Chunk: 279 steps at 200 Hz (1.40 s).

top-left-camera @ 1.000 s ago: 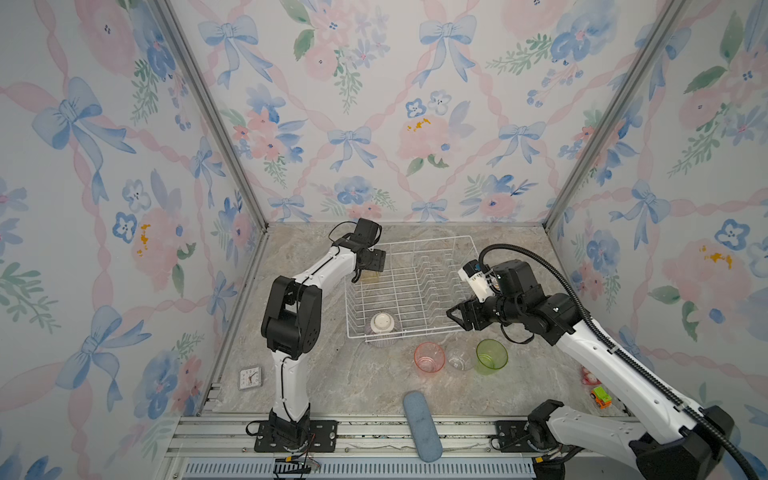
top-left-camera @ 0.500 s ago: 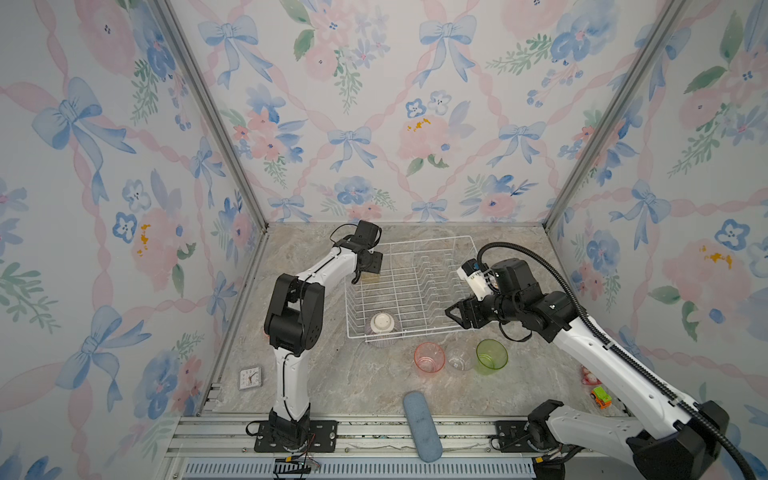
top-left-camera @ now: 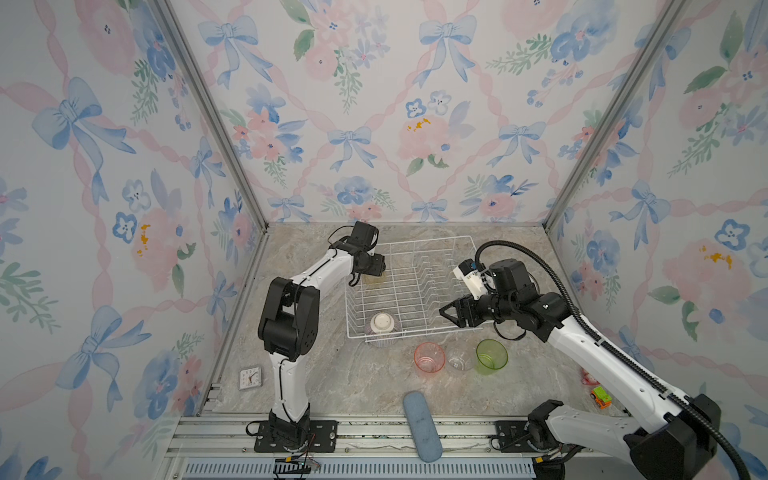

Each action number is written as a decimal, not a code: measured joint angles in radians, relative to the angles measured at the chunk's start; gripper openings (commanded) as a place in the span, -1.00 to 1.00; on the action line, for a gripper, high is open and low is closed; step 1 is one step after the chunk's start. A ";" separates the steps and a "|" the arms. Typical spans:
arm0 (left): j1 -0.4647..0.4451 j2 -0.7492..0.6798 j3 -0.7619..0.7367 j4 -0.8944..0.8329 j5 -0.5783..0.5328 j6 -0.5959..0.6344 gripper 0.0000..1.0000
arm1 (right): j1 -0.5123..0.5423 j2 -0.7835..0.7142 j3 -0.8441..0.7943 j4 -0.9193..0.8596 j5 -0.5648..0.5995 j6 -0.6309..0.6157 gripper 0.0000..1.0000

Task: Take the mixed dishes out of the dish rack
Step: 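Close the left gripper on the yellow glass and lift it from the rack, then close the right gripper on the yellow glass held by the left gripper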

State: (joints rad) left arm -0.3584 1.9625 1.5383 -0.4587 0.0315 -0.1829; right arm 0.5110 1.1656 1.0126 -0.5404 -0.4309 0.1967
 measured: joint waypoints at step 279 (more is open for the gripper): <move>0.000 -0.511 -0.402 0.568 0.918 -0.369 0.14 | -0.052 -0.001 -0.344 1.210 -0.390 0.663 -0.17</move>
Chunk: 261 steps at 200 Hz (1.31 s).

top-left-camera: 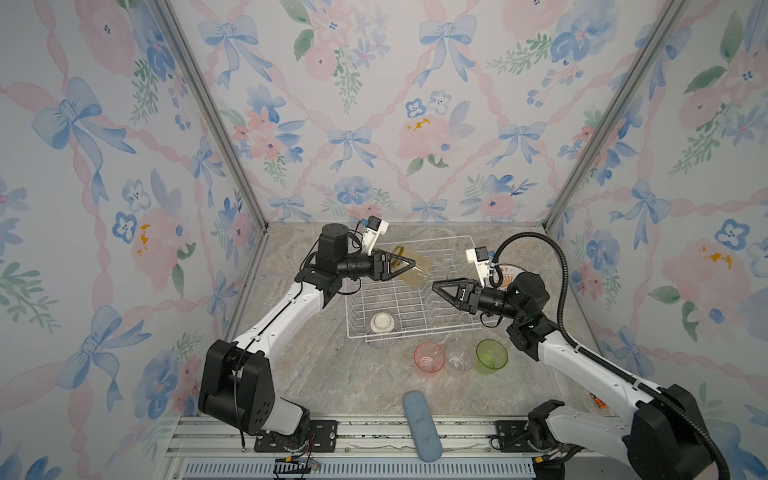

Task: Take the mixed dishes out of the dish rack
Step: 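Close the right gripper on the yellow glass held by the left gripper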

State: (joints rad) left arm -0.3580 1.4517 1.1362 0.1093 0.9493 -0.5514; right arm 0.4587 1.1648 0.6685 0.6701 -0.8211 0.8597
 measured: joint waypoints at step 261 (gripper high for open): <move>-0.093 0.000 -0.001 0.129 0.014 -0.101 0.13 | 0.002 0.266 0.024 0.682 -0.032 0.409 -1.00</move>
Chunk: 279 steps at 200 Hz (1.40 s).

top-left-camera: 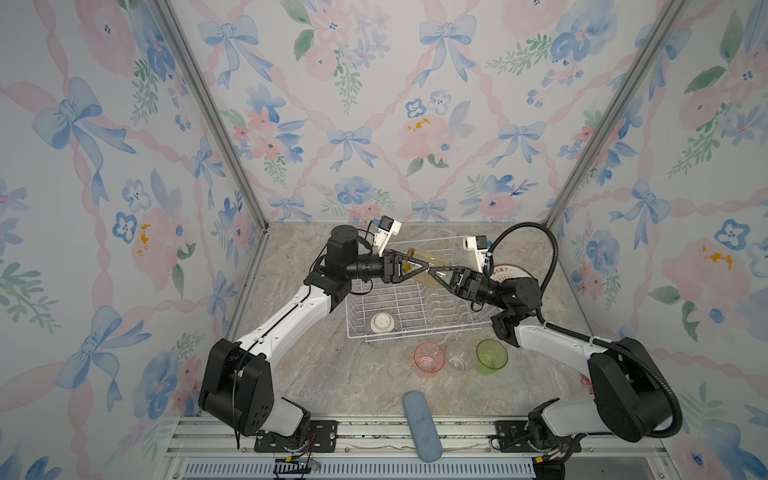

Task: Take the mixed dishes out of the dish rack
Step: 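Close the right gripper on the yellow glass held by the left gripper, then open and withdraw the left gripper while the right gripper lowers the yellow glass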

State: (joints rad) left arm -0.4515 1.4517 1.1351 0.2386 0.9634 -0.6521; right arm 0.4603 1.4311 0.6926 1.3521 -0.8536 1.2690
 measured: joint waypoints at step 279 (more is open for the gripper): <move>0.013 -0.351 -0.154 -0.403 -0.683 0.177 0.53 | 0.132 -0.239 0.147 -1.066 0.106 -0.625 -1.00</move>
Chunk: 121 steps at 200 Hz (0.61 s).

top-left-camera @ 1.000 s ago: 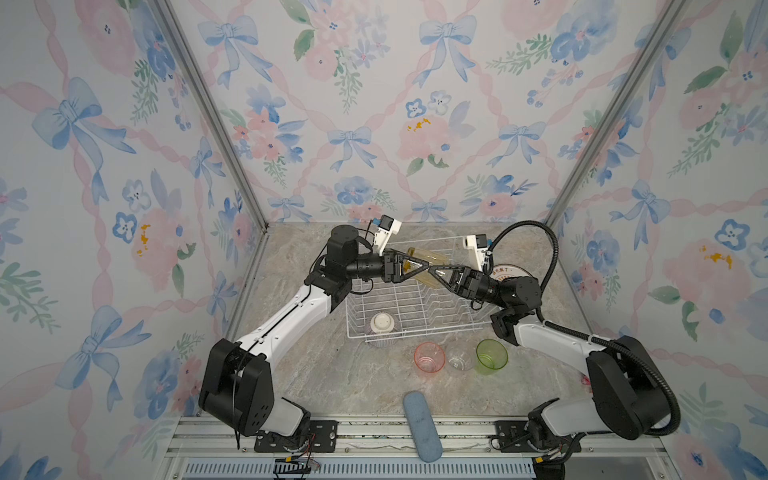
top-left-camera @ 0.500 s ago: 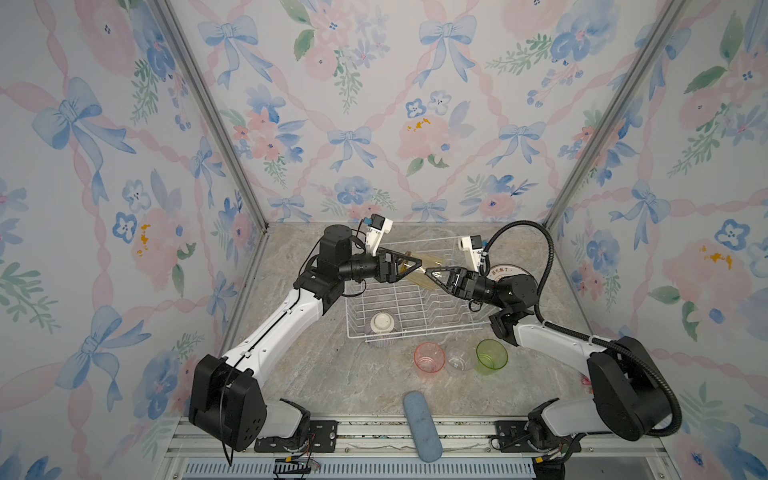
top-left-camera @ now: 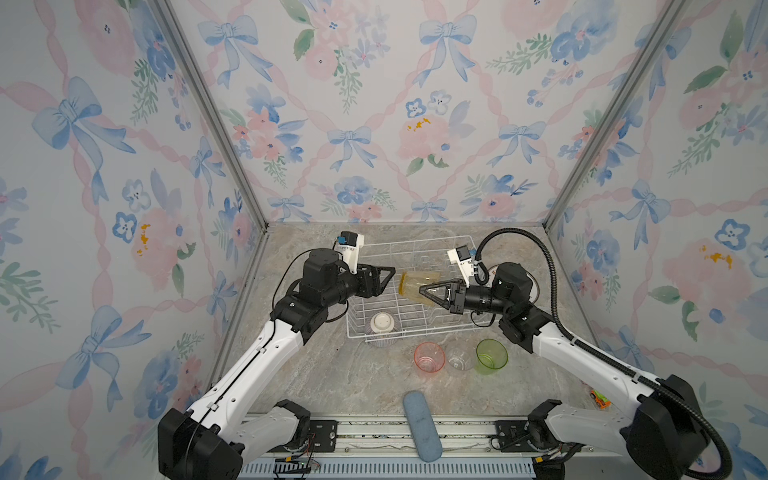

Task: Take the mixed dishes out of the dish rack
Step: 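Open and withdraw the left gripper while the right gripper lowers the yellow glass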

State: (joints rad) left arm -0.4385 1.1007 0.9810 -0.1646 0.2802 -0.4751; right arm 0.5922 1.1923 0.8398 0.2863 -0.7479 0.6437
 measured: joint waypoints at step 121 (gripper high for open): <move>-0.060 0.048 -0.003 -0.160 -0.370 0.035 0.51 | 0.491 0.053 0.360 -0.954 0.468 -0.621 -1.00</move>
State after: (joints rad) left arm -0.4984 1.1484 0.9779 -0.3248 -0.0902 -0.4400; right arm 1.0832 1.2449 1.1999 -0.6678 -0.2794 0.0223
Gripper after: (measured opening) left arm 0.750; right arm 0.072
